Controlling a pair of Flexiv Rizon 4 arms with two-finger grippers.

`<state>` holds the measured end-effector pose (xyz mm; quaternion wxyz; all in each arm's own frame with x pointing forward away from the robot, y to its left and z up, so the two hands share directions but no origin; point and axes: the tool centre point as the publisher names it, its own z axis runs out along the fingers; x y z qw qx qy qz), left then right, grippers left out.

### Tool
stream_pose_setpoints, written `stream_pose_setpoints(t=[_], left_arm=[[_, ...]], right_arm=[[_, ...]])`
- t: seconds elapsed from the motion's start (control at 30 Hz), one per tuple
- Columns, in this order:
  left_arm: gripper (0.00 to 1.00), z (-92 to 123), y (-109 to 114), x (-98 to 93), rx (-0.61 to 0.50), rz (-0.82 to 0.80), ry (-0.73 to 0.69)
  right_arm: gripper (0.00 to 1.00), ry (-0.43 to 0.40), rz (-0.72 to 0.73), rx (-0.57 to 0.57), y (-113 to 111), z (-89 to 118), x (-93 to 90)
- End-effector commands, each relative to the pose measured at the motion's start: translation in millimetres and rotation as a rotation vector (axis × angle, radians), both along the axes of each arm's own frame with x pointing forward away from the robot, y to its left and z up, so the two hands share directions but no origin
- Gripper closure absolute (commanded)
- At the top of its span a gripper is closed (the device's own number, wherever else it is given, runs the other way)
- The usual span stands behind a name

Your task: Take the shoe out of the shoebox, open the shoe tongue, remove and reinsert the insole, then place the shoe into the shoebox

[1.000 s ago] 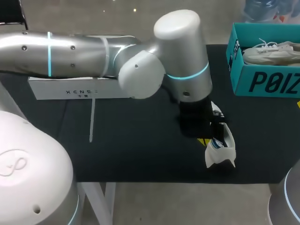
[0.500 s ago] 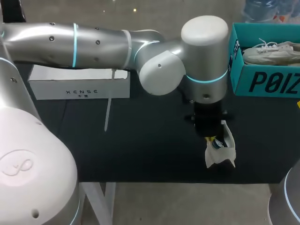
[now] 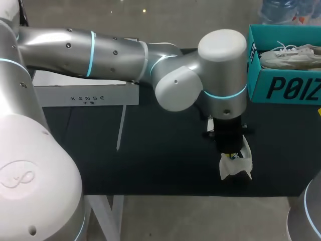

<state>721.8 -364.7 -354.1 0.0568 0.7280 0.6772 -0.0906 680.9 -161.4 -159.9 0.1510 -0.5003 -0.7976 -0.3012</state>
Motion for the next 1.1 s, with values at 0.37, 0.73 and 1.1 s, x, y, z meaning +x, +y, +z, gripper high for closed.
stream_pose_setpoints(t=[0.37, 0.73, 1.1], left_arm=[[1.00, -24, -3, 2.2, -0.020, 0.053, -0.040], [1.00, -53, -21, 7.2, -0.037, 0.171, -0.083], [1.00, -37, -51, 13.0, -0.128, 0.261, -0.128]], right_arm=[[0.00, 0.001, -0.001, -0.001, 0, 0, -0.1], [0.00, 0.001, -0.001, -0.001, 0, 0, -0.1], [0.00, 0.001, -0.001, -0.001, 0, 0, -0.1]])
